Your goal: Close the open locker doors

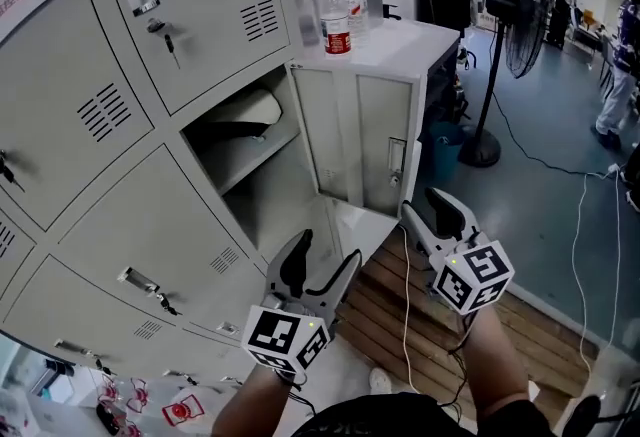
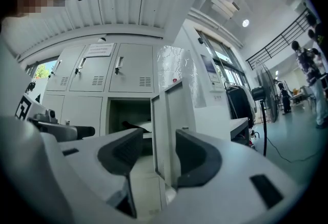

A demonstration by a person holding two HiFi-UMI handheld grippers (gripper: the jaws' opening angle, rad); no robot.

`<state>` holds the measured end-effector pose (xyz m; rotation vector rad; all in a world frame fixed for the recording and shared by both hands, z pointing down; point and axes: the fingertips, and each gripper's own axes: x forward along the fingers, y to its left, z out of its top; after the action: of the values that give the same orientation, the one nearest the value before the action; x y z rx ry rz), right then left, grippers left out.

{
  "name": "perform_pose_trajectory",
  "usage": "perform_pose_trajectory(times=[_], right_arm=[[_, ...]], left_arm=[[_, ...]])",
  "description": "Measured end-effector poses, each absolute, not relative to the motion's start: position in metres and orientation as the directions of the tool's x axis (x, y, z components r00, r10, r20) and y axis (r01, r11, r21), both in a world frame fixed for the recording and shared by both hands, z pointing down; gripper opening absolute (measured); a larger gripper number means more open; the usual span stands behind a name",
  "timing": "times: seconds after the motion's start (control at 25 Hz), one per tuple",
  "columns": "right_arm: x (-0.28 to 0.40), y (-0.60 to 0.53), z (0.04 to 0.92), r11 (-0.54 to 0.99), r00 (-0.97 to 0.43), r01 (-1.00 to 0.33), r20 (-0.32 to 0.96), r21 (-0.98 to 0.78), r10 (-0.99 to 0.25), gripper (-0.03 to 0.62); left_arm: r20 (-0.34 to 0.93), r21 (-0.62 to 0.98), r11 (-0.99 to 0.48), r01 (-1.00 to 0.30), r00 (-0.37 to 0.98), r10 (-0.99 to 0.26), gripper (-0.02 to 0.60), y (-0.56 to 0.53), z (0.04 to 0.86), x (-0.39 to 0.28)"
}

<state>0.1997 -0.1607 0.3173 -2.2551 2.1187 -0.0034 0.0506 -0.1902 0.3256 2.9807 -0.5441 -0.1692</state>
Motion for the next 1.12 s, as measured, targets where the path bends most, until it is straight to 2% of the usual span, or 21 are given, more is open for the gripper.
perform_pose_trajectory(times=[0.8,1.12], right_arm=[[0.278,-0.234,0.332,0.016,-0.016,-0.997,-0.005,-0.070,-1.000,0.199],[0.289,-0.260,0.344,0.046,-0.048,-0.995,0.020,-0.087,-0.999,0.199]], left_arm=[[-0.064,0.110,-0.851,-0.513,0.851,-0.521,0.327,-0.226,0.329,0.087],[-0.046,0.110,-0.829,-0.549,0.830,-0.556,0.327,-0.240,0.333,0.093]])
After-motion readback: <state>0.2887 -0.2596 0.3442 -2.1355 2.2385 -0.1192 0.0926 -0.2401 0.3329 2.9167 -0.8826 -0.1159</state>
